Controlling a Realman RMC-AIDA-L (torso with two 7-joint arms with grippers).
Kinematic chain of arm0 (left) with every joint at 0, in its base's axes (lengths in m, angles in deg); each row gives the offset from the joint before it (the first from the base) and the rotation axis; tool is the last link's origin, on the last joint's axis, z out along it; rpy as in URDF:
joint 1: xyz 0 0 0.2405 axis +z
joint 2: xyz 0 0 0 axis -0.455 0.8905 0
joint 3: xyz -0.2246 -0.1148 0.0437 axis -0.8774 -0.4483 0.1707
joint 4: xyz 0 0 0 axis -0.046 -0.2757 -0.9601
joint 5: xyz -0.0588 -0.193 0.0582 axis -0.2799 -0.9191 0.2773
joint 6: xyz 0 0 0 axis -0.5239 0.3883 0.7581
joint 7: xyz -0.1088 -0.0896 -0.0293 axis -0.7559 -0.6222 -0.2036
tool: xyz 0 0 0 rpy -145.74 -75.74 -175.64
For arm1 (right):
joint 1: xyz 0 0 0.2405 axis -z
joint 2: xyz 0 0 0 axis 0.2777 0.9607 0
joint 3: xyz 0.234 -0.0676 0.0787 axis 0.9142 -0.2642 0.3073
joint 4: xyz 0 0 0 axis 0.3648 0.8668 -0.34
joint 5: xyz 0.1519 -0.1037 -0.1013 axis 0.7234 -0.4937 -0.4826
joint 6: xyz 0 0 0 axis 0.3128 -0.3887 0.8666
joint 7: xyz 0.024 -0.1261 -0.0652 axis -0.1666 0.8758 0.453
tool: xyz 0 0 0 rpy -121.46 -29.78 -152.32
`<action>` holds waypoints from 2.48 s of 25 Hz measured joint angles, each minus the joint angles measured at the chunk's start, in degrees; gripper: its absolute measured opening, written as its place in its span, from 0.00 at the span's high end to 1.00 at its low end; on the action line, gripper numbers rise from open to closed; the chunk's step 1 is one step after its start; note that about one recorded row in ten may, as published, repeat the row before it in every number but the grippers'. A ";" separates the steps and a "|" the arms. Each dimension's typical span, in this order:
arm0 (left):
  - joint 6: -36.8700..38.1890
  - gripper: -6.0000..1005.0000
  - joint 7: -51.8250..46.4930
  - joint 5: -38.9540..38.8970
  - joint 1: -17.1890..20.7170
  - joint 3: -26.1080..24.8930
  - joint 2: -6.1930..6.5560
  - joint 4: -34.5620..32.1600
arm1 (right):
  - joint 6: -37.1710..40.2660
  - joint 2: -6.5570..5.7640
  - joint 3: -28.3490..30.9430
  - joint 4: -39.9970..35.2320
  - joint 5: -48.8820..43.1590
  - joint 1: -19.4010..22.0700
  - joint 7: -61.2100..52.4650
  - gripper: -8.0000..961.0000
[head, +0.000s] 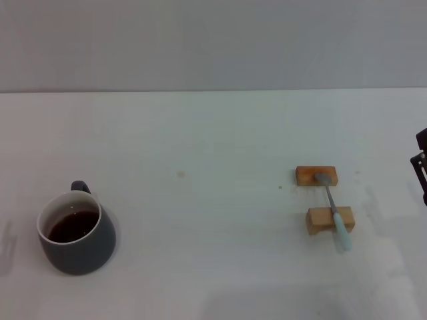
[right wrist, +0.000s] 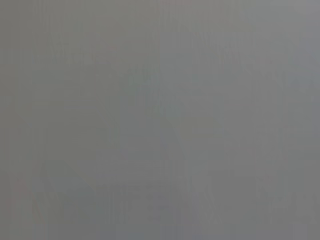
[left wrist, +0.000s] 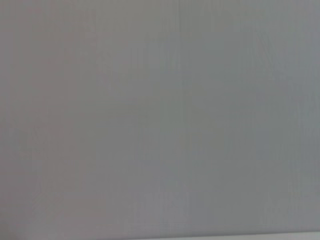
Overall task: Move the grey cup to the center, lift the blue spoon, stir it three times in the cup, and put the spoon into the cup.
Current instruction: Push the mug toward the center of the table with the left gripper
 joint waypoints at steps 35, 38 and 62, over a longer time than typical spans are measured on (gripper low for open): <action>-9.10 0.98 0.83 0.35 -6.41 7.21 0.04 -0.47 | 0.72 -0.09 -0.04 -0.22 -0.08 0.61 -0.02 0.18; -9.11 0.98 0.83 0.35 -6.58 7.64 0.03 -0.36 | 0.72 -0.09 0.00 -0.25 -0.08 0.60 -0.01 0.18; -9.43 0.96 0.82 0.18 -8.27 14.37 -0.01 1.60 | 0.68 -0.08 -0.08 0.02 -0.43 0.52 -0.01 0.18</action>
